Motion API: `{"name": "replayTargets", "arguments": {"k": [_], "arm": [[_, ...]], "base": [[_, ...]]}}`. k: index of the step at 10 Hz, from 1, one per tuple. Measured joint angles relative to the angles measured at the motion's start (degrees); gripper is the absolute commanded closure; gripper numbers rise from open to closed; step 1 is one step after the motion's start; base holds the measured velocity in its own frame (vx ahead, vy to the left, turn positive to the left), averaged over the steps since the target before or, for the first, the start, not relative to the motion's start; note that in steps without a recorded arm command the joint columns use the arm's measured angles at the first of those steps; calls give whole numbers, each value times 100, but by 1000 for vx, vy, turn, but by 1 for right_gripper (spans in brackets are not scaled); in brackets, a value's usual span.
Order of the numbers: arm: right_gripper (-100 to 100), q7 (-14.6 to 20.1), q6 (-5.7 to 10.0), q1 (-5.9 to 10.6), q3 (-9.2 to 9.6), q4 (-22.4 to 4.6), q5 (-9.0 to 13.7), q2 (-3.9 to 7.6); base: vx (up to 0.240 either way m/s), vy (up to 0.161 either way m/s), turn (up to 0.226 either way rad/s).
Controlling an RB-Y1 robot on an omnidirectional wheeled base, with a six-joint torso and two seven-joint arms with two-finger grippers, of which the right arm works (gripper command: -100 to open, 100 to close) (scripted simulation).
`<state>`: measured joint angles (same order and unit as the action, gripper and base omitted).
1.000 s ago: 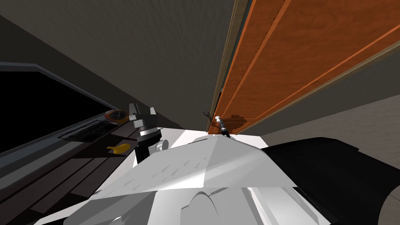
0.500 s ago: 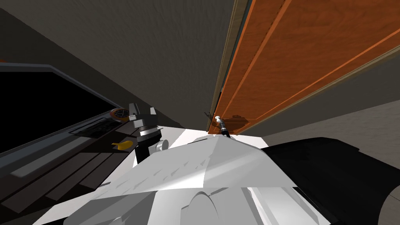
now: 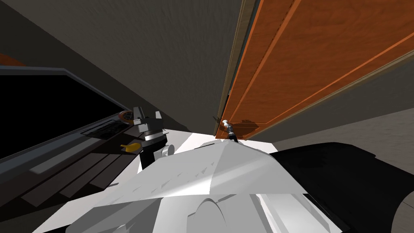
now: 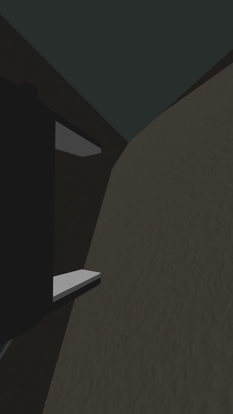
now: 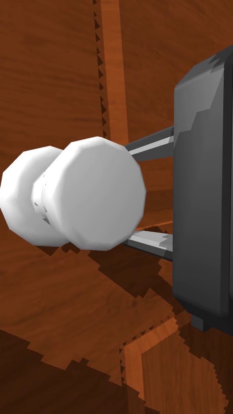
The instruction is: Pull the door open
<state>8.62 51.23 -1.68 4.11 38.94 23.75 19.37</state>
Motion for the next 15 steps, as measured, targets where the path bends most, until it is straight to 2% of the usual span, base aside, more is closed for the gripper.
{"name": "replayTargets", "arguments": {"k": [1, 2, 5, 6, 7, 10, 11, 13, 15], "arm": [[100, 132, 45, 50, 8, -96, 13, -9], [100, 185, -6, 1, 11, -3, 21, 9], [100, 193, -25, -32, 6, 48, 27, 10], [100, 314, -18, 7, 12, -18, 50, 18], [100, 365, -113, -65, -6, 151, 78, 10], [100, 814, -88, 1, 16, 41, 160, 1], [100, 1014, -36, 64, 31, -86, 184, 1], [100, 1204, -107, -10, 15, 64, 240, -37], [100, 1498, -147, 20, 24, 50, 301, -30]], "base": [[-11, -5, 6], [0, -3, -12], [-7, 0, 18], [-26, -14, 26], [-32, -18, 40], [-38, -18, 69], [-28, -14, 22], [-34, -16, 63], [-37, -11, 45]]}}
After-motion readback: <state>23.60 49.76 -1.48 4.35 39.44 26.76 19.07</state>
